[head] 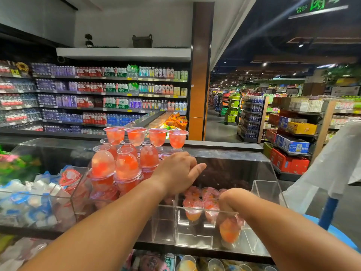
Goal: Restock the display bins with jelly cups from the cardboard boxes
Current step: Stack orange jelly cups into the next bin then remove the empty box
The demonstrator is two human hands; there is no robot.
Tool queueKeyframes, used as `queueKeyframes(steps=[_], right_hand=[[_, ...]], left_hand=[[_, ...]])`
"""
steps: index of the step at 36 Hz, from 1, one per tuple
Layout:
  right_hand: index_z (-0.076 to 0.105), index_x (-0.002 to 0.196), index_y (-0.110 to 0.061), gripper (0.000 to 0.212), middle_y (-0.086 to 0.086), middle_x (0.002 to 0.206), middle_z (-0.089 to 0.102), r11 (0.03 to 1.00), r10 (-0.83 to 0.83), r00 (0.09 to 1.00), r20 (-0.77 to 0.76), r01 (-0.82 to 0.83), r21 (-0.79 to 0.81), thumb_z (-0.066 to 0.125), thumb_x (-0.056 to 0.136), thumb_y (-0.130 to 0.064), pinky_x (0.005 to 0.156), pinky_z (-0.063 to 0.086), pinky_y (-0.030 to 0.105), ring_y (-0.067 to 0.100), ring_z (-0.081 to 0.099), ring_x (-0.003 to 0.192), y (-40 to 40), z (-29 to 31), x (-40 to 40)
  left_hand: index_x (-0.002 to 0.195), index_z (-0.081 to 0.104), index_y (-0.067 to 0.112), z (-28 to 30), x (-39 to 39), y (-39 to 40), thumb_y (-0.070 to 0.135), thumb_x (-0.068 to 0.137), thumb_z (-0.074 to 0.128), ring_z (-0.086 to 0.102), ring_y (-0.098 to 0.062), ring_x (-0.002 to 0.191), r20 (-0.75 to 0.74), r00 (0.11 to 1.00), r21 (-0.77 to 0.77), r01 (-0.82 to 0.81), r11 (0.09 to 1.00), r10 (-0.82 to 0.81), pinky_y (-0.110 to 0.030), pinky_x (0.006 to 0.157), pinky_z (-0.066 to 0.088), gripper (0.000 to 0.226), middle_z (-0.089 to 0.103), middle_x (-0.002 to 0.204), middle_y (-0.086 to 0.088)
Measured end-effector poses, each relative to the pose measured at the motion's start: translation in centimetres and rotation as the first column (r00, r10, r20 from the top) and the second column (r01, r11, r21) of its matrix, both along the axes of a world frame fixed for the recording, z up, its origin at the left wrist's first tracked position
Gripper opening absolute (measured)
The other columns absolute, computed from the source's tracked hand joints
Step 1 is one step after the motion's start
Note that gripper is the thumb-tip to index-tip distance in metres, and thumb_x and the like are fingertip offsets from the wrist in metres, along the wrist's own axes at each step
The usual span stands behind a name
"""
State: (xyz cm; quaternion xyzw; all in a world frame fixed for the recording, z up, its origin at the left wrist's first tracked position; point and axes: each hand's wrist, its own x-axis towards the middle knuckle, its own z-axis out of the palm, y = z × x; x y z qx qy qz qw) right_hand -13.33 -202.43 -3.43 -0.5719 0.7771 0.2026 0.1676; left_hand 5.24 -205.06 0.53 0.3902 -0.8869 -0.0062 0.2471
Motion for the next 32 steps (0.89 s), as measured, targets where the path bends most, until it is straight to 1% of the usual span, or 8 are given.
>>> queueKeyframes(steps=[5, 13, 16, 18, 22, 24, 29, 32], right_hand=[[0.046, 0.15, -0.009, 0.066, 0.008, 0.152, 0.045, 0.995, -0.034, 0.998, 0.048, 0.029, 0.099, 0.07, 0.094, -0.036, 0.108, 0.045, 0.039, 0.031, 0.05, 0.134, 0.2, 1.5, -0.1], [0.063, 0.134, -0.006, 0.05, 0.006, 0.149, 0.049, 0.981, -0.069, 0.997, 0.035, 0.061, 0.184, 0.06, 0.099, -0.042, 0.111, 0.041, 0.037, 0.027, 0.047, 0.138, 1.0, 1.4, -0.4], [0.063, 0.135, -0.009, 0.043, 0.006, 0.146, 0.051, 0.999, -0.025, 0.999, 0.022, 0.024, 0.032, 0.063, 0.099, -0.031, 0.108, 0.043, 0.039, 0.029, 0.049, 0.134, 0.8, 1.3, 0.1], [0.063, 0.134, -0.01, 0.04, 0.008, 0.133, 0.061, 0.995, -0.007, 1.0, -0.008, 0.006, -0.1, 0.063, 0.098, -0.026, 0.101, 0.049, 0.037, 0.029, 0.058, 0.122, 0.8, 1.5, 0.6], [0.073, 0.11, -0.012, 0.029, 0.003, 0.088, 0.064, 0.942, 0.024, 0.997, -0.074, -0.047, -0.332, 0.064, 0.093, -0.034, 0.082, 0.056, 0.035, 0.026, 0.064, 0.087, 1.2, 3.1, 1.8], [0.069, 0.095, -0.015, 0.022, 0.001, 0.077, 0.06, 0.903, 0.058, 0.996, -0.073, -0.084, -0.421, 0.065, 0.091, -0.036, 0.072, 0.054, 0.033, 0.023, 0.061, 0.076, 1.7, 3.9, 2.6], [0.061, 0.084, -0.019, 0.029, -0.003, 0.075, 0.058, 0.824, 0.207, 0.977, -0.059, -0.206, -0.528, 0.068, 0.089, -0.047, 0.069, 0.051, 0.032, 0.022, 0.061, 0.078, 4.6, 4.9, 5.7], [0.063, 0.087, -0.02, 0.027, -0.003, 0.086, 0.064, 0.76, 0.344, 0.935, -0.081, -0.328, -0.56, 0.065, 0.088, -0.047, 0.069, 0.051, 0.033, 0.023, 0.06, 0.081, 6.3, 4.4, 7.9]], left_hand=[[0.098, 0.064, 0.025, -0.4, 0.7, -0.3, 0.059, 0.103, 0.034, 0.052, -0.011, 0.096, 0.026, 1.0, 0.019, 0.004, 1.0, -0.004, -0.036, 0.09, 0.048, 0.046, 0.054, 0.097, 0.009], [0.105, 0.065, 0.023, -0.5, 0.7, -0.1, 0.059, 0.103, 0.033, 0.053, -0.014, 0.1, 0.114, 0.993, 0.014, -0.005, 1.0, 0.004, -0.035, 0.09, 0.047, 0.048, 0.057, 0.103, 0.005], [0.109, 0.064, 0.023, -0.6, 0.7, -0.2, 0.059, 0.103, 0.034, 0.051, -0.014, 0.101, 0.174, 0.985, -0.005, -0.011, 1.0, 0.012, -0.035, 0.09, 0.047, 0.047, 0.055, 0.104, 0.006], [0.111, 0.063, 0.023, -0.7, 0.8, -0.3, 0.059, 0.103, 0.036, 0.049, -0.013, 0.1, 0.198, 0.98, -0.008, -0.015, 1.0, 0.016, -0.034, 0.089, 0.045, 0.045, 0.051, 0.103, 0.007], [0.112, 0.061, 0.024, -0.6, 1.1, 0.1, 0.058, 0.102, 0.04, 0.052, -0.015, 0.102, 0.205, 0.978, 0.002, -0.045, 0.999, 0.044, -0.034, 0.089, 0.047, 0.041, 0.052, 0.105, 0.006], [0.113, 0.061, 0.025, -0.6, 1.4, 0.7, 0.058, 0.101, 0.041, 0.054, -0.016, 0.104, 0.213, 0.974, -0.005, -0.071, 0.997, 0.071, -0.035, 0.089, 0.048, 0.04, 0.055, 0.109, 0.005], [0.108, 0.061, 0.024, -0.2, 3.7, 4.6, 0.055, 0.101, 0.044, 0.054, -0.019, 0.105, 0.257, 0.949, -0.047, -0.177, 0.983, 0.183, -0.036, 0.083, 0.046, 0.036, 0.055, 0.113, 0.003], [0.113, 0.06, 0.022, -0.7, 6.3, 8.1, 0.052, 0.102, 0.044, 0.055, -0.023, 0.109, 0.284, 0.913, -0.085, -0.279, 0.957, 0.292, -0.038, 0.085, 0.045, 0.036, 0.057, 0.118, -0.001]])
